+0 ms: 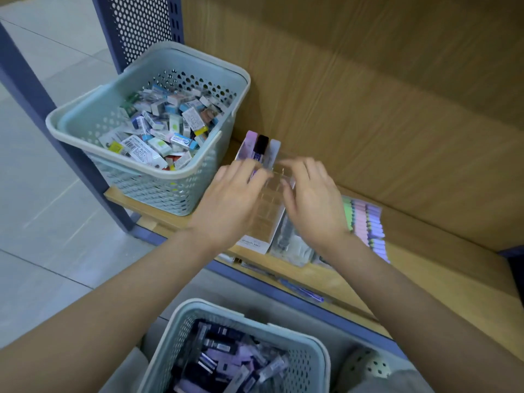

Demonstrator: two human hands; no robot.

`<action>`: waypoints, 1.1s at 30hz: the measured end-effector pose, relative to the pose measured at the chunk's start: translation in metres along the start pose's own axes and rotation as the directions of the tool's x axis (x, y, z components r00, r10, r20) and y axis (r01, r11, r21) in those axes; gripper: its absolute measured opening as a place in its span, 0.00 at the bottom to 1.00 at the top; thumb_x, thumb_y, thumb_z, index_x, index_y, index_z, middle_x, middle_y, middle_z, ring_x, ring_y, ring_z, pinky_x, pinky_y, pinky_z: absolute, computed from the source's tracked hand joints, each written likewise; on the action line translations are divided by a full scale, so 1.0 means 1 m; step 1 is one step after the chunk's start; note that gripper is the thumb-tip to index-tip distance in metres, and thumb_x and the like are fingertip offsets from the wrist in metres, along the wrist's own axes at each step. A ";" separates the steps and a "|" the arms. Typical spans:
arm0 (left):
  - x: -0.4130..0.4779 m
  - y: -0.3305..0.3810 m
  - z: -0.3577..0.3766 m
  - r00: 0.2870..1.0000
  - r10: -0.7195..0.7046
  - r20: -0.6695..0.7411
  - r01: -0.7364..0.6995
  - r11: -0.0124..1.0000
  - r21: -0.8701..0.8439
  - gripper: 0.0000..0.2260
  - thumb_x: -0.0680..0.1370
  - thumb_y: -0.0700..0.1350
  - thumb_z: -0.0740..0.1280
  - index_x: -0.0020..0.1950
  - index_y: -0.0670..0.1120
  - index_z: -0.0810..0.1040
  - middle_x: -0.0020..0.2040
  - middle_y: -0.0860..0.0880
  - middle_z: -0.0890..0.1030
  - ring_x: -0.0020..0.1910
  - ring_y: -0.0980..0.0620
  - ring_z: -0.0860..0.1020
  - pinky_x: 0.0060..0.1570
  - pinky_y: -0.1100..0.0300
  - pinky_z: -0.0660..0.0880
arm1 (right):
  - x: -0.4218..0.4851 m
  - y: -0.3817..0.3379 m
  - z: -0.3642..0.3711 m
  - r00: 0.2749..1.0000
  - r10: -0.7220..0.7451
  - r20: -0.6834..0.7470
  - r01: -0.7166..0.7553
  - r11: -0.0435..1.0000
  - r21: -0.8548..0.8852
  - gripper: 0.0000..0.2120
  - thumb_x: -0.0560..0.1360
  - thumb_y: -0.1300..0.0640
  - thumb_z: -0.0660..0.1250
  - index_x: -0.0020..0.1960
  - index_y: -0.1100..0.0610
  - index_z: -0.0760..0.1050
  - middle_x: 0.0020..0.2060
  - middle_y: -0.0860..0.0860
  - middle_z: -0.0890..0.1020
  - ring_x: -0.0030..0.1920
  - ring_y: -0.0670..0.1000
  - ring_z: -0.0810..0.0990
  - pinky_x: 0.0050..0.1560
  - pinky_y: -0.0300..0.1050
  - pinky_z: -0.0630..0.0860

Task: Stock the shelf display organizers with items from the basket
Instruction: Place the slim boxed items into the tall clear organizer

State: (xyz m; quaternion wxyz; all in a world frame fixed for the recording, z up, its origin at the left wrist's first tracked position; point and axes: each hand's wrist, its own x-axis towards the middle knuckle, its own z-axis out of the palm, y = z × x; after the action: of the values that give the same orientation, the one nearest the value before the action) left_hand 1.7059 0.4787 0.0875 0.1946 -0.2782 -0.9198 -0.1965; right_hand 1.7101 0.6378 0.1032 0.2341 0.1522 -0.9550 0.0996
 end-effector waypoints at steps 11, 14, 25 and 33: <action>-0.180 0.041 0.045 0.903 0.088 0.421 -0.065 0.995 -0.069 0.12 0.62 0.41 0.72 0.44 0.47 0.78 0.42 0.49 0.77 0.43 0.52 0.68 0.43 0.58 0.62 | -0.215 -0.041 0.036 0.792 -0.299 0.533 0.250 0.954 0.165 0.13 0.64 0.55 0.71 0.47 0.50 0.74 0.40 0.46 0.76 0.39 0.47 0.76 0.38 0.38 0.74; -0.213 0.041 0.068 0.795 -0.035 0.606 0.108 0.991 -0.085 0.18 0.56 0.43 0.77 0.43 0.51 0.78 0.42 0.53 0.76 0.41 0.54 0.72 0.43 0.60 0.62 | -0.254 -0.050 0.065 0.638 -0.127 0.759 0.008 0.987 0.159 0.24 0.51 0.55 0.80 0.45 0.49 0.78 0.39 0.45 0.78 0.38 0.45 0.78 0.34 0.35 0.75; -0.299 0.018 0.124 0.298 -0.100 0.949 0.437 0.898 -0.042 0.17 0.77 0.51 0.65 0.64 0.46 0.74 0.62 0.48 0.72 0.62 0.47 0.71 0.60 0.55 0.68 | -0.311 -0.061 0.112 0.381 -0.104 0.919 -0.316 0.919 0.235 0.28 0.78 0.63 0.61 0.75 0.53 0.58 0.75 0.48 0.58 0.75 0.49 0.54 0.75 0.44 0.50; -0.297 0.010 0.137 0.299 -0.052 0.953 0.266 0.963 -0.031 0.19 0.76 0.51 0.66 0.65 0.48 0.72 0.65 0.46 0.70 0.65 0.47 0.66 0.62 0.59 0.63 | -0.302 -0.063 0.123 0.472 -0.023 0.882 -0.264 0.950 0.166 0.27 0.76 0.57 0.64 0.73 0.51 0.61 0.68 0.51 0.65 0.70 0.53 0.60 0.70 0.44 0.54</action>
State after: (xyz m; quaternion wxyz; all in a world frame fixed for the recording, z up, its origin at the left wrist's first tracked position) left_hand 1.9068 0.4217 -0.1649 -0.4261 -0.2638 -0.8597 -0.0986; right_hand 1.9356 0.6204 -0.1403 -0.3166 0.1444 -0.9241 0.1578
